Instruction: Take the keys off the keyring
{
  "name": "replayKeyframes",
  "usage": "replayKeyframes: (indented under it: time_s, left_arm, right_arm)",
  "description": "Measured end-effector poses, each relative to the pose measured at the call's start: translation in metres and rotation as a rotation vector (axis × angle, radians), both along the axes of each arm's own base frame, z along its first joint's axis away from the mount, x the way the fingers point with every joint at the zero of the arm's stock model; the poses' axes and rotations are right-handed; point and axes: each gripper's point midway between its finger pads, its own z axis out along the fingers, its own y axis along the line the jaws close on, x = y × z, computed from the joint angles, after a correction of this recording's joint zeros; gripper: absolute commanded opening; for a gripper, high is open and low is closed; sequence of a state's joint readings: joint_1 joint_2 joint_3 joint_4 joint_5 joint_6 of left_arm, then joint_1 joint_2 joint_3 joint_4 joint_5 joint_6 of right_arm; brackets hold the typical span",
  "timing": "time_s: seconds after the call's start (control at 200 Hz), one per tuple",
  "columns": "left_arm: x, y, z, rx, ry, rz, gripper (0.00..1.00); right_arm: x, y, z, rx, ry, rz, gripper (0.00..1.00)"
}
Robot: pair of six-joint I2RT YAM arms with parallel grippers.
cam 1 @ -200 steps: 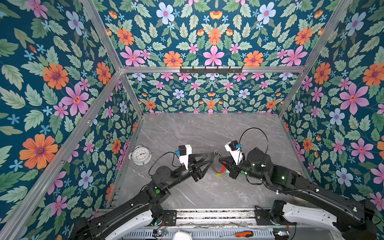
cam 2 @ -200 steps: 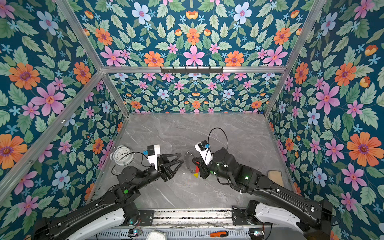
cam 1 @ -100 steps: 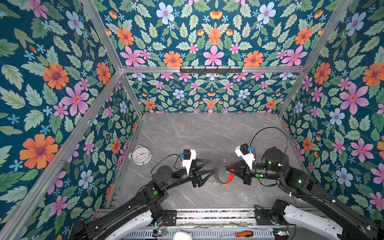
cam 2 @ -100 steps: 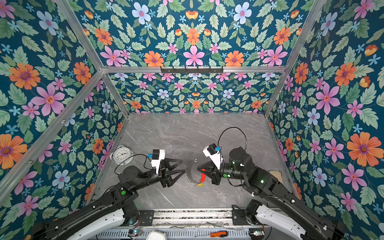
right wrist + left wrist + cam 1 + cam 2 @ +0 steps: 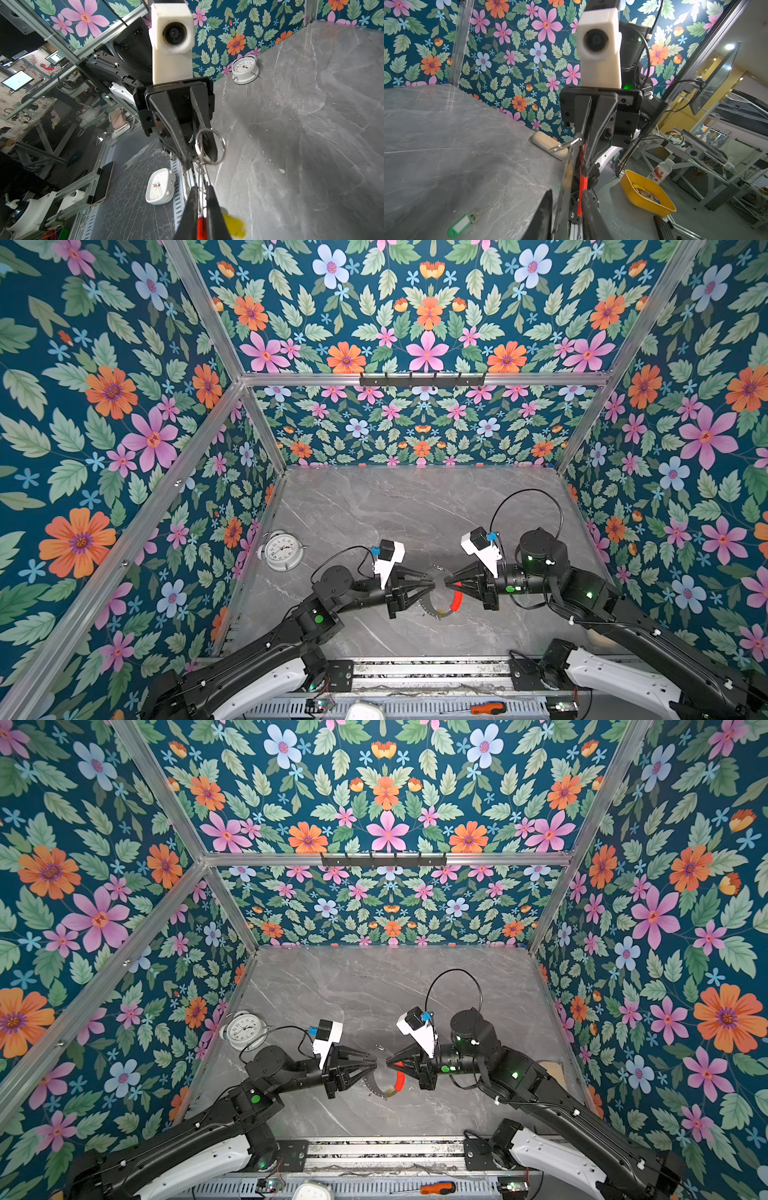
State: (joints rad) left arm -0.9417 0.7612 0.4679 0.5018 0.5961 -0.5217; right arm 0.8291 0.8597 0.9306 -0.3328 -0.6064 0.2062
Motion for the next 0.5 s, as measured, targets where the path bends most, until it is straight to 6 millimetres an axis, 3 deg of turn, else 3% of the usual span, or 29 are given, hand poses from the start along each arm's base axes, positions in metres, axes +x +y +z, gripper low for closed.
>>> replayKeyframes:
  time_s: [0.195, 0.35, 0.405, 0.5]
  left_arm:
    - [-0.001, 0.000, 0.003, -0.017, 0.010, -0.010, 0.03]
    - [0.001, 0.000, 0.007, -0.036, 0.033, 0.003, 0.00]
    - [0.002, 0.001, 0.009, -0.046, 0.031, 0.012, 0.00]
    - [0.007, 0.004, 0.015, -0.073, 0.040, 0.043, 0.00]
  right_arm:
    - [0.004, 0.001, 0.001, -0.002, -0.004, -0.015, 0.01]
    - [0.013, -0.001, 0.004, 0.005, -0.009, -0.071, 0.42]
    - [0.015, -0.002, 0.007, 0.016, -0.022, -0.086, 0.48]
    - [0.014, -0.006, 0.015, 0.047, -0.037, -0.106, 0.51]
